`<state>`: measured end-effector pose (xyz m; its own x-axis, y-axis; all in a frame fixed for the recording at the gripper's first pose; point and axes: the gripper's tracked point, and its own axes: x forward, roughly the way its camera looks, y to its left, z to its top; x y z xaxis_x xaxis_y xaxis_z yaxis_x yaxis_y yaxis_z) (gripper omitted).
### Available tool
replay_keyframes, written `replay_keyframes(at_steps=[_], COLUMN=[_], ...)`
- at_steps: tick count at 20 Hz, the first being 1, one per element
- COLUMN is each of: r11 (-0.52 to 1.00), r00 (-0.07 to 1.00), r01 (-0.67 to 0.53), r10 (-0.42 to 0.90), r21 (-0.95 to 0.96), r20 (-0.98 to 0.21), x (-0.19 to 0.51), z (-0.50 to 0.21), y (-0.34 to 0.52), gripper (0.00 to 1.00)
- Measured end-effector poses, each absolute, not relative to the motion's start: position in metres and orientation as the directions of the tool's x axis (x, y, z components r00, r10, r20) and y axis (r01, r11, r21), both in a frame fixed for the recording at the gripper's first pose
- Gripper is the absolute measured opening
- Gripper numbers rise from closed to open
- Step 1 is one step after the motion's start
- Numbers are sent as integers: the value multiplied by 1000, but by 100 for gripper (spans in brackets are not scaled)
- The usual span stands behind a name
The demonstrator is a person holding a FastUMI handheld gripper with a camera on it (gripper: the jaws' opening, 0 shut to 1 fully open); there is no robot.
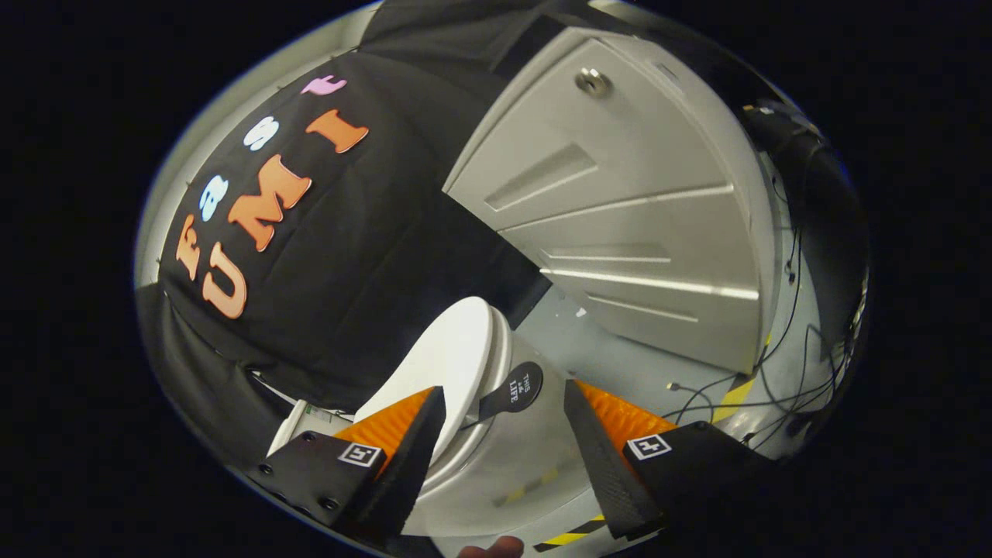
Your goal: Open the toilet lid.
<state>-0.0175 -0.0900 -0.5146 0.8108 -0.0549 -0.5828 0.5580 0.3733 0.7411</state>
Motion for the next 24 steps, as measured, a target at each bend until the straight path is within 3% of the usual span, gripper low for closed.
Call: replay_keyframes(at_steps=[7,11,15,17,19,21,22,24], r11=[327,285,328,319,288,308,283,223], r00=[826,841,828,824,833,829,835,834], r01=[547,521,528,535,522,526,524,533], r10=[-60,-12,10,11,29,24,13,21], r21=[771,804,784,783,803,793,803,816], r20=[-561,-541,-561,-567,-553,-559,-550,-551], x=[3,16,19,17,19,22,26,22], z=[-535,-537,-547,-550,-546,-547,-546,-546], y=[-94,-91,-86,-85,-85,-86,-89,-90], gripper=[97,73,56,40,40,21,21,8])
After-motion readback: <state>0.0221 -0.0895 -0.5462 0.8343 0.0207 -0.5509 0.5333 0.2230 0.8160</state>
